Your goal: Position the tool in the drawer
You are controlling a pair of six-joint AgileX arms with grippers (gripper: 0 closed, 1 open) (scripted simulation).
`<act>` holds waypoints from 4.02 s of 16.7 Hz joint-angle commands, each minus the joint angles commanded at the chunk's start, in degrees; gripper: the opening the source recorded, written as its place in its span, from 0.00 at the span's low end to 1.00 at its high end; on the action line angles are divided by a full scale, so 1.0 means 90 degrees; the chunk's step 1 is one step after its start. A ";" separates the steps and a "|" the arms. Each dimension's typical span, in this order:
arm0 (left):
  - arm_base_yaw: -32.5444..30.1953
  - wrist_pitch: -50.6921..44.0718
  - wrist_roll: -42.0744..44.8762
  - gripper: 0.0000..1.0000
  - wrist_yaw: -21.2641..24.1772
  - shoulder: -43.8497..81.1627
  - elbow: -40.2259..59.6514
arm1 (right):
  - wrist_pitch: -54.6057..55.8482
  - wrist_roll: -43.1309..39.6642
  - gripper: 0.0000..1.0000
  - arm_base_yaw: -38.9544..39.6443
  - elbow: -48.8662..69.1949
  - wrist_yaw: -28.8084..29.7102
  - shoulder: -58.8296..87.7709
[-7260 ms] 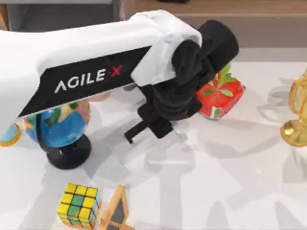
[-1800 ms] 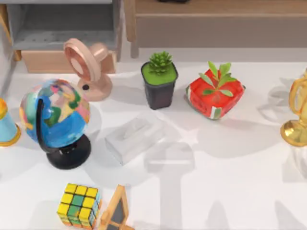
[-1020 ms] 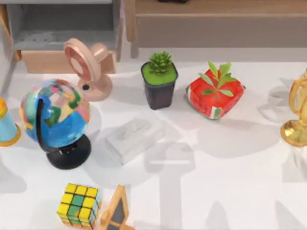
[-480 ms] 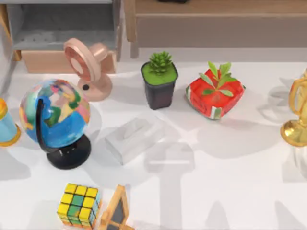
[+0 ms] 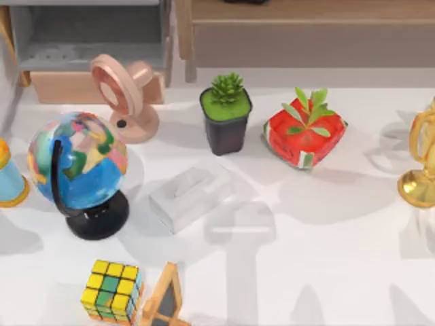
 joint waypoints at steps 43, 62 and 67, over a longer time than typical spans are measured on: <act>-0.1257 -0.1736 -0.0095 0.00 -0.1309 0.1349 0.2925 | 0.0000 0.0000 1.00 0.0000 0.0000 0.0000 0.0000; -0.1685 -0.2673 -0.0121 0.45 -0.1736 0.2158 0.4699 | 0.0000 0.0000 1.00 0.0000 0.0000 0.0000 0.0000; -0.1685 -0.2673 -0.0121 0.83 -0.1736 0.2158 0.4699 | 0.0000 0.0000 1.00 0.0000 0.0000 0.0000 0.0000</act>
